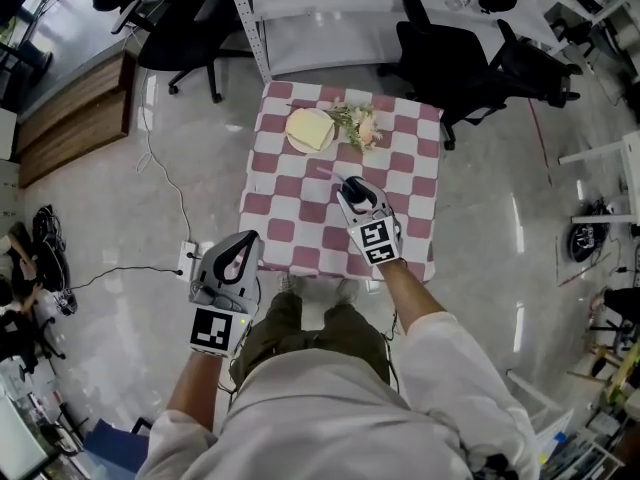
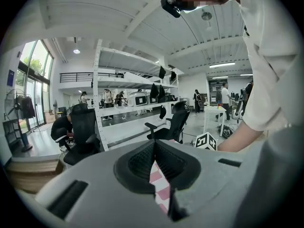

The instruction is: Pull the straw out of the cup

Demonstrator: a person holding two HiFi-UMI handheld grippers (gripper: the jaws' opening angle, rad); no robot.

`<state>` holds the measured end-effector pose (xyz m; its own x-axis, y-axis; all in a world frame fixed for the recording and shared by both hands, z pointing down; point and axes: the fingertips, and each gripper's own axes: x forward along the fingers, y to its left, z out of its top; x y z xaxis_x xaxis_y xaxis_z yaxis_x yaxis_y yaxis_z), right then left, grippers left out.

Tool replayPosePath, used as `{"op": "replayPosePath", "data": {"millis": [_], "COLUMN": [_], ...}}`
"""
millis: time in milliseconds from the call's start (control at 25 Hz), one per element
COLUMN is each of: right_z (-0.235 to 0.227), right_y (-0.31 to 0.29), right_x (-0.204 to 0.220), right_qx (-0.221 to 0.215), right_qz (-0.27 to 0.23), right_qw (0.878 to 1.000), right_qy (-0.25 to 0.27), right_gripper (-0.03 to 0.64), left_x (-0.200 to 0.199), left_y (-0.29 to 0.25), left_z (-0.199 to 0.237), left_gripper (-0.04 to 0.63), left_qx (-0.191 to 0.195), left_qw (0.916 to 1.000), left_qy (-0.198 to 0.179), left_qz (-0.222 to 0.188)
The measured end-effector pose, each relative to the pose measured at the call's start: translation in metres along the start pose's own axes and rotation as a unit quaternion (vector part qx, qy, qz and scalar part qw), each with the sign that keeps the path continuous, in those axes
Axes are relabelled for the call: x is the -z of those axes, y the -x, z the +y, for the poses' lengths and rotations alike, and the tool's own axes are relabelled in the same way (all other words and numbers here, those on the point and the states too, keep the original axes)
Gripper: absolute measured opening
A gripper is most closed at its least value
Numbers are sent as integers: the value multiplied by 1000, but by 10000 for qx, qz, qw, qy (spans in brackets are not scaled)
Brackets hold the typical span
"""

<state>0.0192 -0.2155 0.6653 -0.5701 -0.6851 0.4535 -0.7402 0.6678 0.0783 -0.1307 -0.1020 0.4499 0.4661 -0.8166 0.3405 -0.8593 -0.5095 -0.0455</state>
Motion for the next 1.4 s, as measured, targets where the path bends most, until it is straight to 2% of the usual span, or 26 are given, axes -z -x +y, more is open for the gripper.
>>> {"op": "replayPosePath", "data": {"millis": [560, 1120, 1400], "right_z": [-3, -4, -6], "right_y": [-38, -57, -59], "right_x": [36, 47, 47], "right_qx": [-96, -125, -35], "right_qz": [386, 635, 606], "right_qw": [9992, 9978, 9980], "right_qy": [102, 128, 169], "right_gripper": [150, 120, 60], "left_x": [17, 29, 31], "left_y": [4, 11, 9], "left_z": [14, 28, 29], "left_gripper": [3, 3, 3], "left_qx": [-308, -520, -504], "left_qw": [9992, 9977, 9976], "left_qy": [114, 162, 164], "left_qz": [225, 404, 442]}}
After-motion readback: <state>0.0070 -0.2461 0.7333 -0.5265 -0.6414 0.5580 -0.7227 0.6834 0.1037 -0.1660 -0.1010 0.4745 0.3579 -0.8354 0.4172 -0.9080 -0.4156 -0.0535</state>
